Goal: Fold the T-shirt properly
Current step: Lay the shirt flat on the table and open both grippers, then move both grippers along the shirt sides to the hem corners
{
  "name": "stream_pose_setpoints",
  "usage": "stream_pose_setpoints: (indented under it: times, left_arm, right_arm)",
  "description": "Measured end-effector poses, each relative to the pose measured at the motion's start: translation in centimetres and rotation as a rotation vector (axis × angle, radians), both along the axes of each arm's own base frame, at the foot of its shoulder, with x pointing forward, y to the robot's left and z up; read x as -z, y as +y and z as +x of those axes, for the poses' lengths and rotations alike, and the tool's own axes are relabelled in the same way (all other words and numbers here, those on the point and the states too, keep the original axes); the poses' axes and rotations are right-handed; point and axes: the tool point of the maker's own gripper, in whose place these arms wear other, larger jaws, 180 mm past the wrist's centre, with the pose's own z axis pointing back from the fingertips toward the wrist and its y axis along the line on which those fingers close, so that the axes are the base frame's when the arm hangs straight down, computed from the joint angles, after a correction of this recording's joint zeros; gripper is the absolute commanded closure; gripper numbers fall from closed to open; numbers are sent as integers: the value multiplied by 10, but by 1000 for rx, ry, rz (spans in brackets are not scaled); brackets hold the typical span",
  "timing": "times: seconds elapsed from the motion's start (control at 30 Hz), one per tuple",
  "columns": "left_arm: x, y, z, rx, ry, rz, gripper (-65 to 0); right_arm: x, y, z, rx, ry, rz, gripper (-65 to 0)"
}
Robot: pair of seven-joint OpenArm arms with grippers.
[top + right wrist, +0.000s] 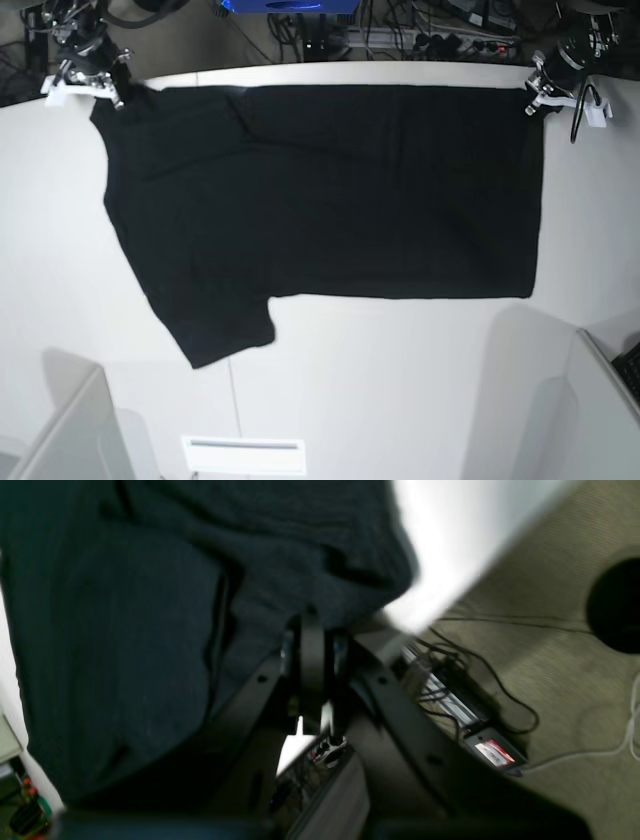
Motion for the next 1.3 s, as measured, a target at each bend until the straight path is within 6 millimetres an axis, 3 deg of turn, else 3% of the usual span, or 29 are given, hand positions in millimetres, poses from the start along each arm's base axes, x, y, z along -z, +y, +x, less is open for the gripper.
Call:
stream_pose_setpoints:
  times: [0.63,0.73,0.77,0.8,0.87,0.93,1.0,1.13,1.3]
  left_arm:
    - [-1,0,-4,19,17,2,0]
    - [-2,-1,-3,19,16,0,0]
    - [-2,0,-3,19,17,1,-44]
    - [-2,0,-3,18,16,1,-132]
    - [-4,-2,2,25,-3,-6,-296]
    - [-10,0,7,19,-26,0,-411]
    - [-17,20,5,-25,-32,41,-489]
    - [-38,68,-8,-139,-17,150,-510]
    - [-92,84,45,-135,-216,217,-510]
  right_arm:
    - [-1,-6,-3,-21,27,-48,0]
    - [-7,-7,2,-19,8,-60,-224]
    - [-9,-7,3,-21,4,-65,-273]
    - [-9,-7,3,-22,3,-66,-300]
    - [-14,-13,2,0,-5,-77,-290]
    - [-19,-23,1,21,-13,-100,-285]
    - [-25,-34,1,46,-23,-119,-287]
    - [-41,-54,18,77,-81,-165,-293]
    - [-59,-67,51,1,-131,-226,-288]
